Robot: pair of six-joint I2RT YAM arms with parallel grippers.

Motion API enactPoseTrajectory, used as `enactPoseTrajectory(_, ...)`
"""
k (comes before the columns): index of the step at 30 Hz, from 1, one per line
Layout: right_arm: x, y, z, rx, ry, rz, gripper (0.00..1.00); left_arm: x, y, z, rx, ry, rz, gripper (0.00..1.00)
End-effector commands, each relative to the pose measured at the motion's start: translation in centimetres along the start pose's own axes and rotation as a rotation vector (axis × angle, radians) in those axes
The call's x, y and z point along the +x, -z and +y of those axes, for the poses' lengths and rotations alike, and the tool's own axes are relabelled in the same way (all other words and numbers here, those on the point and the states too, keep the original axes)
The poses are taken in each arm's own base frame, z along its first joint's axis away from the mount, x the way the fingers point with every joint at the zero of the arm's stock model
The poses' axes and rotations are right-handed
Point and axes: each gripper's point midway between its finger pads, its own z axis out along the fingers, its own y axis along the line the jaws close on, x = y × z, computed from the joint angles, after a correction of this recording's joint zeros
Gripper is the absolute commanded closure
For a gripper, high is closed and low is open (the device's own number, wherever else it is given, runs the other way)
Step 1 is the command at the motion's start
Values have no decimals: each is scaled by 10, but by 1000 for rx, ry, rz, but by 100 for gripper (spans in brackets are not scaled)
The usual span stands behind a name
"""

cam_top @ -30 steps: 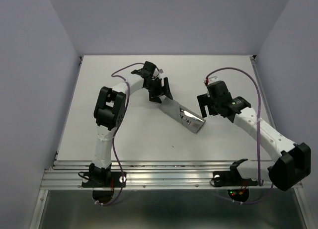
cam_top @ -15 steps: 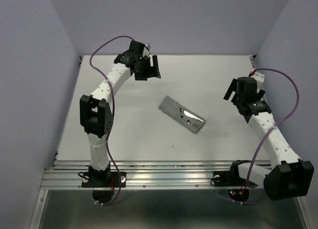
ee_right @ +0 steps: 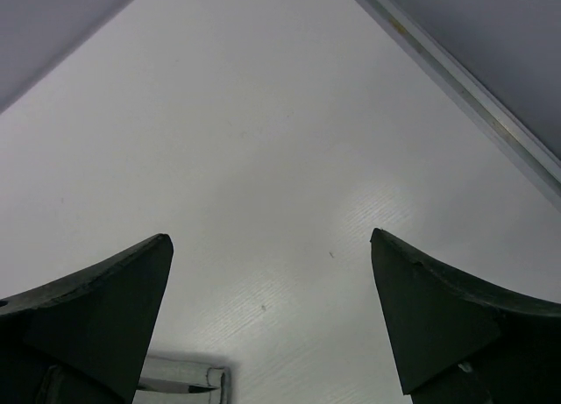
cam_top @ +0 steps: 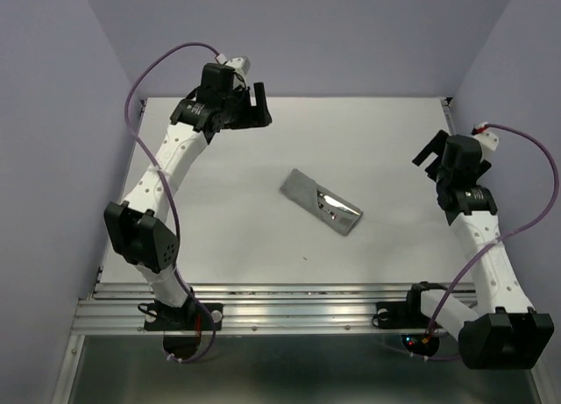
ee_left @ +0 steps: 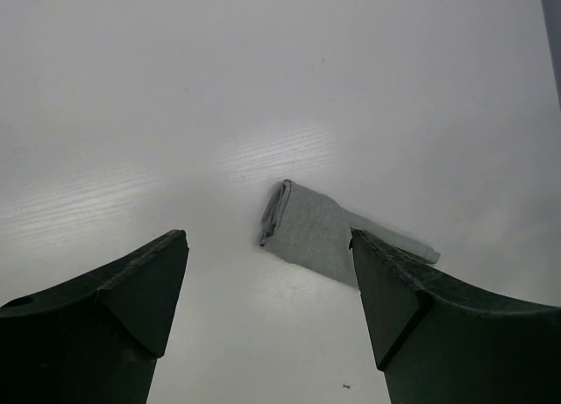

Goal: Fold the napkin into a case and place the utensils inside
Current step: Reset both arms

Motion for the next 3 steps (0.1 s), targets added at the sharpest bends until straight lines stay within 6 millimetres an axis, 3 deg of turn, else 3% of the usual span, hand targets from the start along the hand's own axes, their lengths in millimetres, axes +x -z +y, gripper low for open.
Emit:
enactPoseTrajectory(1, -22, 8, 1, -14, -22, -89, 0, -30, 25, -6, 10, -51, -137, 13)
enactPoseTrajectory(3, -22, 10, 0, -17, -13, -89, 0, -34, 30, -10, 18, -45, -150, 13)
